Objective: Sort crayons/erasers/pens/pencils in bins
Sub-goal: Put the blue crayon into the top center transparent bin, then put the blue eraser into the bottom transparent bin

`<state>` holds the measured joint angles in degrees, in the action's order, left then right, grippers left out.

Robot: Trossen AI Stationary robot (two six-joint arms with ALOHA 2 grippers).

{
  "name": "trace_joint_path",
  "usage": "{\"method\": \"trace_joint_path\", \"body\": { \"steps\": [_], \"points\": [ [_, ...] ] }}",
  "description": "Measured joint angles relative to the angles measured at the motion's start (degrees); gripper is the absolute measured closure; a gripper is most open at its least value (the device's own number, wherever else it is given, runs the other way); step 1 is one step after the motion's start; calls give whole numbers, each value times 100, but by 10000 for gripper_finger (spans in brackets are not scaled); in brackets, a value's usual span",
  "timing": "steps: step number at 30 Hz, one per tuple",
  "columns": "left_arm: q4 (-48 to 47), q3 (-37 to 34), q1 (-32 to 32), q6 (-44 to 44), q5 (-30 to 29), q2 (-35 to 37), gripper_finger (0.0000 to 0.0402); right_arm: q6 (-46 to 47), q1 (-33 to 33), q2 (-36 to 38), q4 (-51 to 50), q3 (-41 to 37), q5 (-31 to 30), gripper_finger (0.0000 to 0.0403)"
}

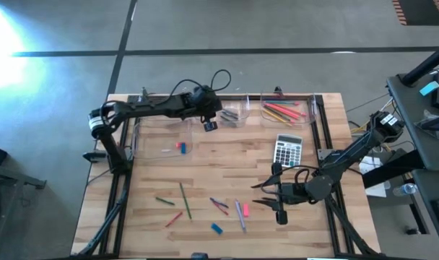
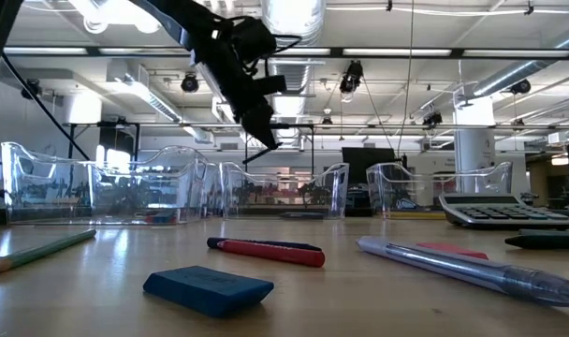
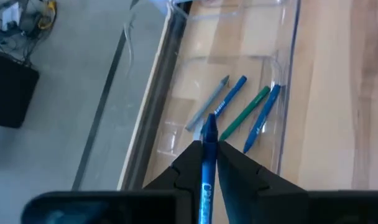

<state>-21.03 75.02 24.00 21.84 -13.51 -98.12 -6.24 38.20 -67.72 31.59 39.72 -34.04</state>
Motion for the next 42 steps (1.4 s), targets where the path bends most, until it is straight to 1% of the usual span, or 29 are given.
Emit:
{"method": "trace_joint_path", "body": {
  "steps": [8, 13, 16, 19, 22, 24, 27, 32, 34, 37, 40, 42],
  "points": [
    [2, 0, 0, -53, -3, -18, 340, 11, 0, 0, 0, 0, 2, 216],
    [-110, 7, -47, -247, -28, 66, 310, 4, 0, 0, 0, 0, 2, 216],
    [-260, 4, -172, -467, -46, 393, 293, 4, 0, 0, -2, 0, 2, 216],
    [-527, -26, -422, -972, -46, 923, 284, 4, 0, 0, -17, 0, 2, 216],
    [-703, -197, -958, -1432, -50, 1537, 284, 7, 0, 0, -54, 0, 0, 216],
    [-603, -473, -1488, -1615, -88, 1965, 284, 10, 0, 0, -71, 0, 0, 216],
    [-481, -946, -2422, -2007, -613, 2508, 284, 13, 0, 0, -85, 0, 2, 216],
    [-500, -1740, -4109, -3110, -1748, 3137, 284, 20, 0, 0, -83, 0, 2, 216],
    [-492, -2037, -4689, -3672, -2029, 3285, 284, 20, -4, 0, -80, 0, 0, 216],
    [-440, -2445, -5356, -4590, -2230, 3361, 284, 22, -21, 0, -54, 0, 0, 216],
    [-436, -2748, -5793, -5648, -2341, 3299, 284, 59, -47, 0, -4, 0, -2, 216],
    [-352, -2902, -5926, -6363, -2351, 3205, 284, 135, -73, 0, 3, 0, -4, 216]
  ]
}}
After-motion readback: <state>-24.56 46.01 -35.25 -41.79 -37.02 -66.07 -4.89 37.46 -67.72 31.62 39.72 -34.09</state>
